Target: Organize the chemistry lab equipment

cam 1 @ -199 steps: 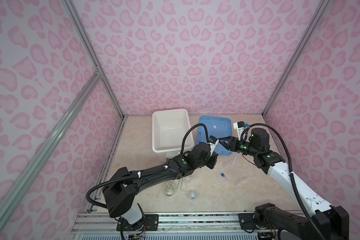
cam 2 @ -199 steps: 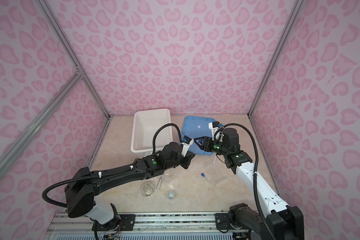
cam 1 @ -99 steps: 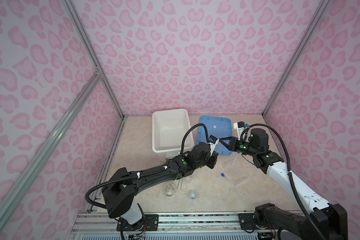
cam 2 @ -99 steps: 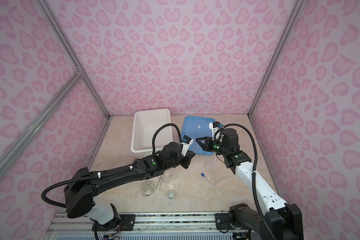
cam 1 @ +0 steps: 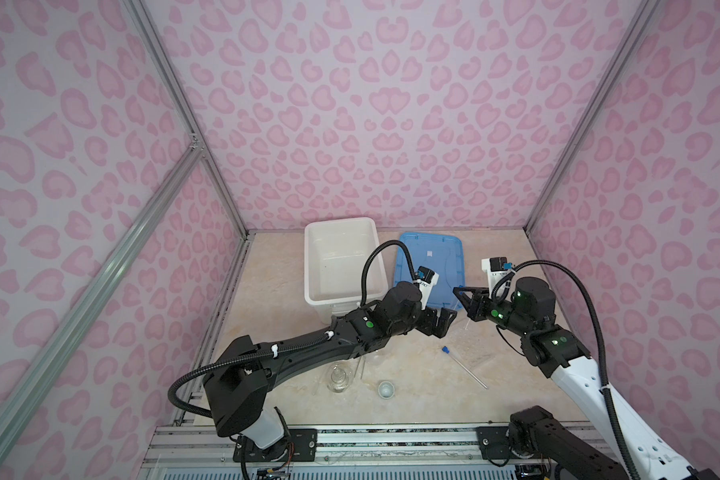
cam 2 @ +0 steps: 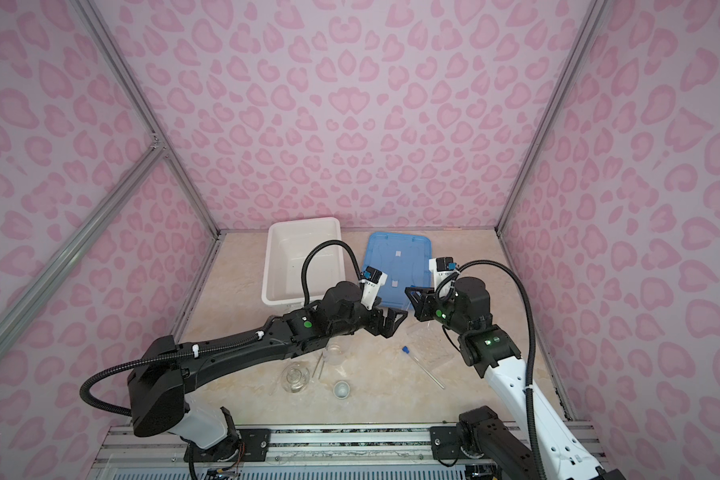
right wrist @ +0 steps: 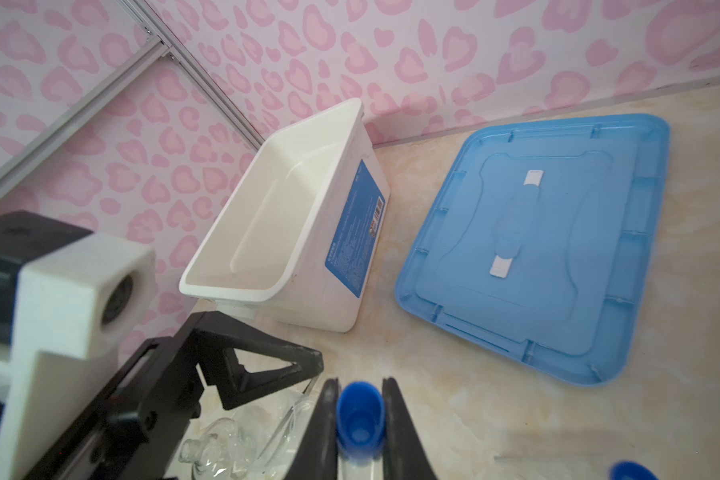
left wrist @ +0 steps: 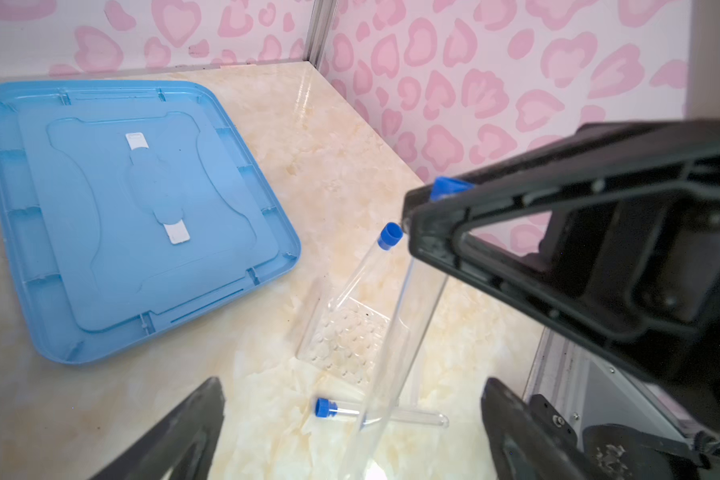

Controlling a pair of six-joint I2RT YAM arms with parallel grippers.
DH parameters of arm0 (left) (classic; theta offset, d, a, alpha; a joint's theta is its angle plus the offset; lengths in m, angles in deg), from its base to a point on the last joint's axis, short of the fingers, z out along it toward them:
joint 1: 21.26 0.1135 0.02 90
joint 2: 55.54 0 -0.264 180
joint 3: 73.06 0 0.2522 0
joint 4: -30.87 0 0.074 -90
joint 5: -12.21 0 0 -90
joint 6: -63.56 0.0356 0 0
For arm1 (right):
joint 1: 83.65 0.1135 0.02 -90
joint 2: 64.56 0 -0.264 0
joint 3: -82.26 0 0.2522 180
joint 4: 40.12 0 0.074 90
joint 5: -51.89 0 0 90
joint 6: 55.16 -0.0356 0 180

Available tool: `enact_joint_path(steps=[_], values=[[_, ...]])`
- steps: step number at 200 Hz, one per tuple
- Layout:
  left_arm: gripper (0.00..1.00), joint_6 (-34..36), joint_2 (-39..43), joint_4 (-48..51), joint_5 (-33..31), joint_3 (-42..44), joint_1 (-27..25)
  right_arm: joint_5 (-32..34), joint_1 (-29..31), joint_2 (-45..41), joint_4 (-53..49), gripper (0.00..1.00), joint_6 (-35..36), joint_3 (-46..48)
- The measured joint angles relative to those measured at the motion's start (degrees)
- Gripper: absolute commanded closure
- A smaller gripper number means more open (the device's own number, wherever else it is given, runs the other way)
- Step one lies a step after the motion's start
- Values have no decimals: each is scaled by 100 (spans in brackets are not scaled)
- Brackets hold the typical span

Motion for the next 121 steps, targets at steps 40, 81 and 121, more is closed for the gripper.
enact_joint_path(steps=[40, 81, 121], values=[[2, -337, -4, 52, 50, -98, -9, 1202, 2, -1082, -319, 87, 337, 505], [2, -610, -219, 81, 68, -98, -61, 2514, 7, -1869, -374, 85, 439, 1161], [2, -767, -476, 133, 175, -160, -122, 3309, 7, -2208, 199, 85, 492, 1856]])
